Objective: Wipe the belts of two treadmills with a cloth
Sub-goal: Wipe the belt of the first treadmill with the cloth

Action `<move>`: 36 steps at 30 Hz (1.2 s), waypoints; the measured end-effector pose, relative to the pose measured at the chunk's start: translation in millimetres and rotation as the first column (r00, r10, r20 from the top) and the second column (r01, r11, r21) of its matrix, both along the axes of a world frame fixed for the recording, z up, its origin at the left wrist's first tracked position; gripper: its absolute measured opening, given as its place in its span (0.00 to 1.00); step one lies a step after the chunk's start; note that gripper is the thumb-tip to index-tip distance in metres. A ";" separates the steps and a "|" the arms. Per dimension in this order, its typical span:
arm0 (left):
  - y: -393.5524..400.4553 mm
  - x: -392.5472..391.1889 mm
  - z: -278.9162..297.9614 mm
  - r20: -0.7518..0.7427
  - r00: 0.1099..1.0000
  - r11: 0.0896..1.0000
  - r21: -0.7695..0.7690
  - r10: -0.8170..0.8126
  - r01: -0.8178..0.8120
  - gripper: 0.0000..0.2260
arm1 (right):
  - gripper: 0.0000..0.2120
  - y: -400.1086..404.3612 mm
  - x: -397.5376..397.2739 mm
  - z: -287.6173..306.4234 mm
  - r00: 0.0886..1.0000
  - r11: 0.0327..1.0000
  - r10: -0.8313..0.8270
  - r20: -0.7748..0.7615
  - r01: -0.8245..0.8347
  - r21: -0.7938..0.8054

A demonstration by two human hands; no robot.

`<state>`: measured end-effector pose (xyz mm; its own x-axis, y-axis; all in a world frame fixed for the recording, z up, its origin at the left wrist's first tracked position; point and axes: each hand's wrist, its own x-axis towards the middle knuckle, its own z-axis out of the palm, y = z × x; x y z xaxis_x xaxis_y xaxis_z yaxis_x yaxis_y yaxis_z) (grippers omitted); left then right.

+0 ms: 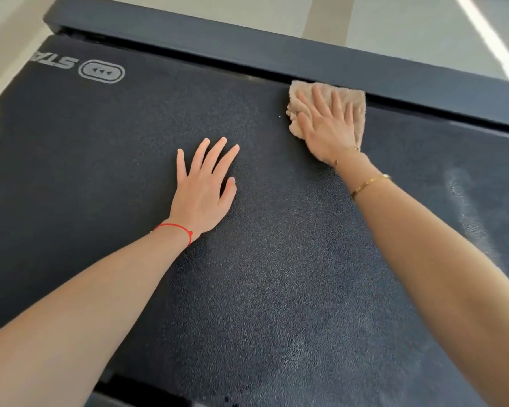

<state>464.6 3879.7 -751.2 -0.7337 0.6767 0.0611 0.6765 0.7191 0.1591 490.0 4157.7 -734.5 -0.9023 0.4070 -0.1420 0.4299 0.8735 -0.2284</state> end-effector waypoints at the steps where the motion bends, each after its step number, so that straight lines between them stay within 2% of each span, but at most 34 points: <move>1: -0.4 -0.2 0.5 0.004 1.000 1.000 -0.002 0.000 0.000 0.25 | 0.25 0.5 7.0 -0.1 0.999 0.999 0.042 -0.006 -0.042 0.008; 3: -0.8 -0.1 1.1 0.007 1.000 1.000 -0.013 -0.007 0.007 0.25 | 0.25 14.0 27.3 -0.2 0.998 0.997 0.067 -0.001 -0.067 0.026; 7: 1.1 1.2 1.0 0.007 1.000 1.000 -0.025 -0.006 0.007 0.26 | 0.26 44.0 50.8 3.0 0.992 0.992 -0.123 0.035 0.122 0.027; 11: 1.7 2.0 -1.5 -0.011 1.000 1.000 -0.020 -0.005 0.005 0.26 | 0.25 24.8 30.0 1.6 0.985 0.985 -0.171 -0.016 0.171 0.002; 17: 0.2 1.1 -2.9 -0.024 1.000 1.000 0.003 -0.002 0.002 0.26 | 0.25 -39.3 -9.5 1.1 0.994 0.994 0.111 -0.001 -0.111 0.021; 20: -0.3 0.3 -2.8 -0.012 1.000 1.000 0.014 -0.006 0.006 0.25 | 0.25 -32.5 1.1 -0.3 0.988 0.989 0.150 -0.016 -0.150 0.018; 24: -0.8 -1.1 -3.1 0.000 1.000 1.000 0.017 -0.006 0.006 0.25 | 0.26 16.8 40.6 -1.3 0.998 0.998 -0.061 0.006 0.061 0.020; 27: -0.9 -1.7 -4.6 0.007 1.000 0.999 0.031 -0.004 0.004 0.25 | 0.26 13.9 66.9 1.8 0.983 0.983 -0.180 0.027 0.180 -0.014; 29: -0.6 -1.6 -5.3 0.009 1.000 0.999 0.037 -0.004 0.003 0.25 | 0.25 -16.2 81.9 3.3 0.989 0.989 -0.145 0.023 0.146 -0.020; 33: -1.0 -0.8 -5.6 -0.010 1.000 0.999 0.037 -0.010 0.010 0.25 | 0.26 -90.5 136.1 2.6 0.996 0.997 0.078 -0.047 -0.079 -0.005; 36: -2.3 -0.8 -6.2 -0.015 1.000 0.999 0.037 -0.014 0.014 0.25 | 0.25 -85.3 146.9 4.9 0.993 0.994 0.106 -0.060 -0.104 0.035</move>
